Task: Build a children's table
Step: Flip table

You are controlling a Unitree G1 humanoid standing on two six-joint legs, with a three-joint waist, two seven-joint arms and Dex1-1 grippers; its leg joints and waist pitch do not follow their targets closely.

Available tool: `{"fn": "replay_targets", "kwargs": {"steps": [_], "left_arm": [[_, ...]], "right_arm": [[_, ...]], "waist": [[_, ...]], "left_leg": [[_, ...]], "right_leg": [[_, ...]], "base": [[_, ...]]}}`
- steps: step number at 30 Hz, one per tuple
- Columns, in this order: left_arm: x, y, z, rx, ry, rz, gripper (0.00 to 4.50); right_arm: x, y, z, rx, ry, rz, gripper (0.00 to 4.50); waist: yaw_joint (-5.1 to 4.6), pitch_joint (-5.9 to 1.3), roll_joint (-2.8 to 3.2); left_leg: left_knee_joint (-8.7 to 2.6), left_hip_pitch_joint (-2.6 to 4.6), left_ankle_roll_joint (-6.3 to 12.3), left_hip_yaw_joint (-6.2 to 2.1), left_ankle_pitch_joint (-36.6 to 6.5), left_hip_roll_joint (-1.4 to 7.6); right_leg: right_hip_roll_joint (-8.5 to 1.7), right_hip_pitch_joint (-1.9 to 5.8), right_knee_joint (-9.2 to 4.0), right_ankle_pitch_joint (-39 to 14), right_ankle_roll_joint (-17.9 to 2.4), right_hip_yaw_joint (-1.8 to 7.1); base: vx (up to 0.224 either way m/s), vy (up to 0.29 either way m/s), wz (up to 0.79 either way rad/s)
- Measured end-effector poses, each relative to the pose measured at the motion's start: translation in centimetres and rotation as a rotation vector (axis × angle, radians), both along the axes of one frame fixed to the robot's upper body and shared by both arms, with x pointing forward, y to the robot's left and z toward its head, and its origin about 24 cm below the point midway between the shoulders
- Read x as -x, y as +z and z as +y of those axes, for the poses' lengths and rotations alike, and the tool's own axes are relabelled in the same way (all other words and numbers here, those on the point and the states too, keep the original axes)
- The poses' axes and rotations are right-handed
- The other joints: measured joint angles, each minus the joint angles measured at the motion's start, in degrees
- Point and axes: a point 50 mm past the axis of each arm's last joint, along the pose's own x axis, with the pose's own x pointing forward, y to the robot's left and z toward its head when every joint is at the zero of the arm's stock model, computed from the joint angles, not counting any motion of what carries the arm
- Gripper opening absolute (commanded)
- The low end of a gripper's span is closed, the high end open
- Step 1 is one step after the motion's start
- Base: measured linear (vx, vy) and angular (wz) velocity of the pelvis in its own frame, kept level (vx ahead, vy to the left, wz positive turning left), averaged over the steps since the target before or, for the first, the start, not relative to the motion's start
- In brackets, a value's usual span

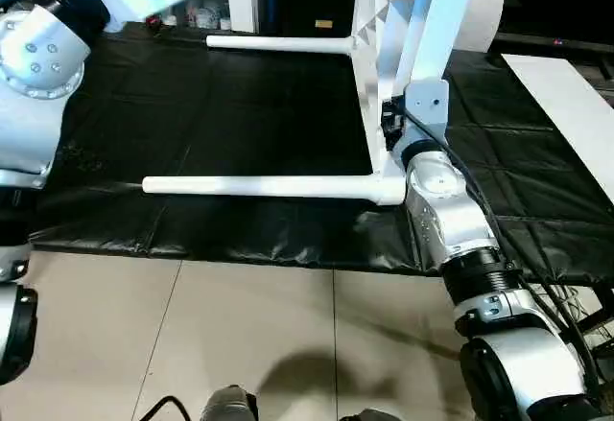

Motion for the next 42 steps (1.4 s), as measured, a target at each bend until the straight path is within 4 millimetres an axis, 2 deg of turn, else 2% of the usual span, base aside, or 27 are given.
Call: {"fn": "replay_targets", "kwargs": {"steps": [3,4,10,16,18,22,23,27,32,33,35,36,42], "left_arm": [[-0.1,0.1,0.1,0.007,0.005,-0.007,2.85],[-0.1,0.1,0.1,0.007,0.004,-0.007,2.64],[-0.4,-0.4,-0.1,0.015,-0.01,0.008,2.19],[-0.6,-0.5,0.0,0.013,-0.006,0.015,2.06],[-0.8,-0.7,0.0,0.054,-0.017,0.028,2.05],[-0.8,-0.3,0.5,0.157,-0.029,0.027,2.03],[-0.6,-0.3,0.6,0.203,-0.037,0.026,2.03],[-0.2,-0.4,1.5,0.381,-0.065,0.032,2.03],[0.8,-2.4,1.4,0.56,-0.123,0.064,2.02],[1.1,-2.9,1.3,0.583,-0.131,0.071,2.02],[1.5,-3.5,1.2,0.629,-0.133,0.085,2.0],[1.5,-3.7,1.2,0.647,-0.133,0.091,2.0],[1.7,-4.5,1.9,0.712,-0.101,0.126,1.97]], "right_arm": [[0.0,0.0,0.0,0.0,0.0,0.0,2.04],[0.0,0.0,0.0,0.0,0.0,0.0,2.04],[0.0,0.0,0.0,0.003,0.0,-0.002,2.04],[0.0,0.1,-0.2,0.037,0.008,-0.008,2.04],[-0.3,0.8,-1.0,0.078,0.026,-0.02,2.04],[-1.2,3.9,-2.5,0.16,0.089,-0.074,2.04],[-1.6,5.7,-3.4,0.197,0.121,-0.098,2.04],[-2.1,12.0,-5.2,0.313,0.191,-0.195,2.04],[-1.8,17.3,-6.6,0.472,0.259,-0.224,2.04],[-1.8,18.1,-6.7,0.491,0.272,-0.223,2.04],[-1.6,19.4,-6.9,0.52,0.298,-0.222,2.55],[-1.5,19.6,-6.8,0.526,0.326,-0.215,2.55],[-1.4,20.6,-6.3,0.549,0.414,-0.21,3.19]], "waist": [[0.0,0.0,0.0],[0.01,0.0,0.0],[0.08,0.0,0.01],[0.27,0.04,0.09],[0.5,0.22,0.39],[0.42,0.23,1.43],[0.42,0.19,1.7],[0.62,0.17,1.72],[1.17,0.15,1.42],[1.19,0.15,1.41],[1.25,0.15,1.18],[1.29,0.11,1.01],[1.19,0.13,0.3]], "left_leg": [[0.0,0.0,0.0,0.0,0.0,0.0],[0.0,0.0,0.0,0.0,0.0,0.0],[0.0,-0.04,-0.01,0.0,0.0,0.03],[0.01,-0.05,-0.02,0.0,0.0,0.02],[0.05,-0.1,-0.01,0.07,0.0,-0.01],[0.08,-0.71,0.48,0.13,0.5,-0.03],[0.08,-0.96,0.72,0.16,0.7,-0.03],[-0.05,-1.05,1.12,0.19,0.9,0.13],[0.19,-1.04,1.41,0.36,0.8,0.16],[0.29,-1.04,1.48,0.38,0.7,0.16],[0.43,-1.01,1.54,0.41,0.7,0.17],[0.45,-1.01,1.54,0.4,0.7,0.17],[0.58,-0.93,1.54,0.38,0.7,0.17]], "right_leg": [[0.0,0.0,0.0,0.0,0.0,0.0],[0.0,0.0,0.0,0.0,0.0,0.0],[0.01,-0.04,0.03,0.0,0.0,-0.02],[0.01,-0.06,0.03,0.0,0.0,-0.01],[-0.06,-0.06,0.04,0.0,0.0,0.02],[-0.07,-0.59,0.12,0.1,0.0,0.04],[-0.07,-0.87,0.19,0.2,0.0,0.04],[0.05,-0.98,0.22,0.0,-0.2,-0.12],[-0.05,-0.82,0.11,0.0,-0.3,-0.1],[-0.06,-0.79,0.11,0.0,-0.3,-0.05],[-0.08,-0.69,0.12,0.0,-0.3,-0.05],[-0.09,-0.64,0.12,0.0,-0.3,-0.08],[-0.11,-0.5,0.12,0.1,-0.2,-0.06]], "base": [[0.0,0.0,0.0],[0.0,0.0,0.0],[0.0,0.0,0.0],[0.0,0.0,0.0],[0.0,0.0,0.0],[0.0,0.0,0.0],[0.0,0.0,0.0],[0.0,0.0,0.0],[0.0,0.0,0.0],[0.0,0.0,0.0],[0.0,0.0,0.0],[0.0,0.0,0.0],[0.0,0.0,0.0]]}}
